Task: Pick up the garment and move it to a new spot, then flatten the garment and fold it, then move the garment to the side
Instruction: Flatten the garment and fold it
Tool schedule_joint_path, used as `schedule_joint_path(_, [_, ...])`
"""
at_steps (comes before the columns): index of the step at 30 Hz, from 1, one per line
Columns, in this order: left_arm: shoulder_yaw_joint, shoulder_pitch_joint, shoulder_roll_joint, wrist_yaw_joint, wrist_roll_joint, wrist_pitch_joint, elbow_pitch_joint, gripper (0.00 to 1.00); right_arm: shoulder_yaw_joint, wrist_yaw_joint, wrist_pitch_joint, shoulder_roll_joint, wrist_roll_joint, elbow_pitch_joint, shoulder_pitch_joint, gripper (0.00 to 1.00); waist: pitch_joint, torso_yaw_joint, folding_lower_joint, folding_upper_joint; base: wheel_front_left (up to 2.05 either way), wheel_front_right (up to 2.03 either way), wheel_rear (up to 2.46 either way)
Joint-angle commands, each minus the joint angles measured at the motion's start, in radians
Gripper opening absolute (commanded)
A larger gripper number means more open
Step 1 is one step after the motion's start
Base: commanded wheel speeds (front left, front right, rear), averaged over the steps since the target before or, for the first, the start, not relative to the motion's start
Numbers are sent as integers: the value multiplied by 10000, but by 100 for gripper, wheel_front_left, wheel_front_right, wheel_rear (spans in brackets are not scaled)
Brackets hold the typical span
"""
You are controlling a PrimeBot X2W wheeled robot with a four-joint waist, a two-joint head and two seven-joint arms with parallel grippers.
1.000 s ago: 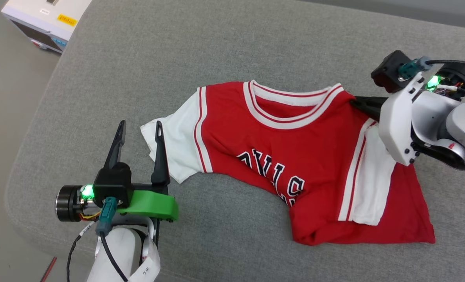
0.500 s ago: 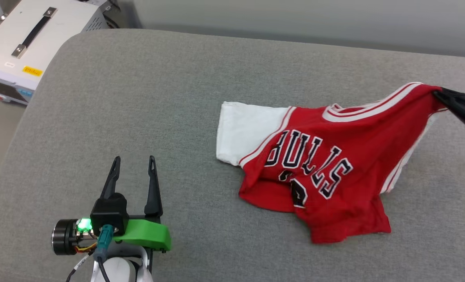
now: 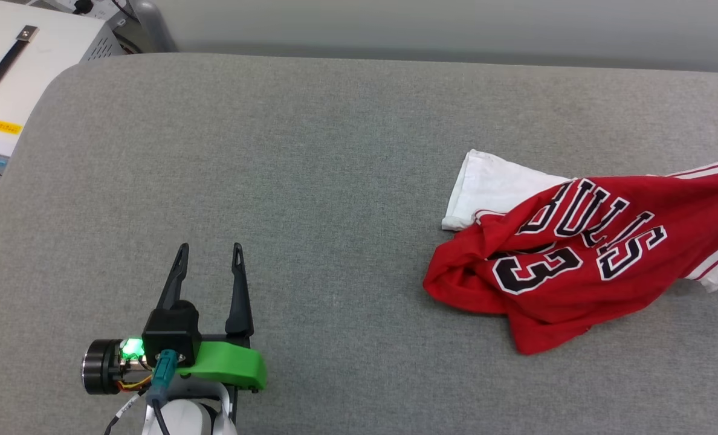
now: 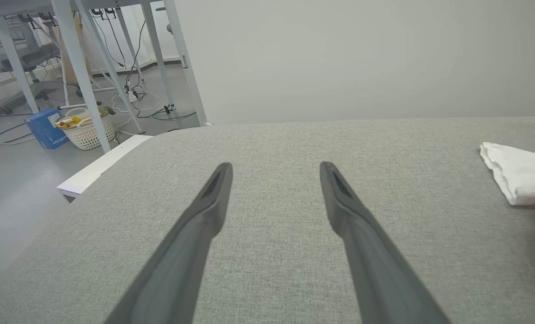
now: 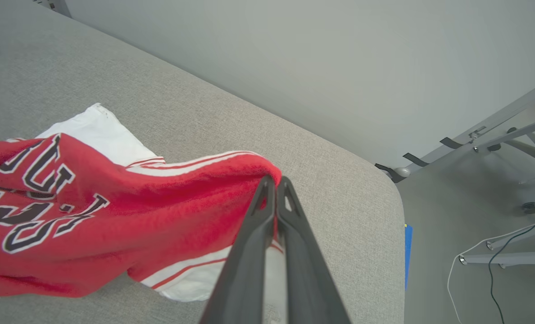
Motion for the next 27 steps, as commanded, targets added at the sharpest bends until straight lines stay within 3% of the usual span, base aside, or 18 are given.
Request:
schedule_joint_path(1, [-22,-174,-9,-39,50,-57,-18,100,-287,-7,140,168,-218,29,268,0,283,151,1,-1,0,0,0])
schedule_joint_path(7, [-176,-643,-72,-101,47,-57,-66,100,-797,-7,898,765,-855,52,218,0,1107,539,1,-1,0,0,0])
schedule_joint_path(13, [-307,-1210,-125,-122,33,-57,-156,100,257,-7,1688,1591,-1644,781,-1586,0,1900,845,1,-1,0,0,0])
schedule_joint_path(21, [-486,-1682,-174,-111,12,-57,-168,100,2431,-7,2335,3300,-2354,3838,-3680,0,2383,1121,1,-1,0,0,0])
schedule_joint_path(27, [-561,-1695,-196,-41,-9,-57,-173,100,3210,-7,1633,3946,-2027,5652,-4080,0,2320,1175,1,-1,0,0,0])
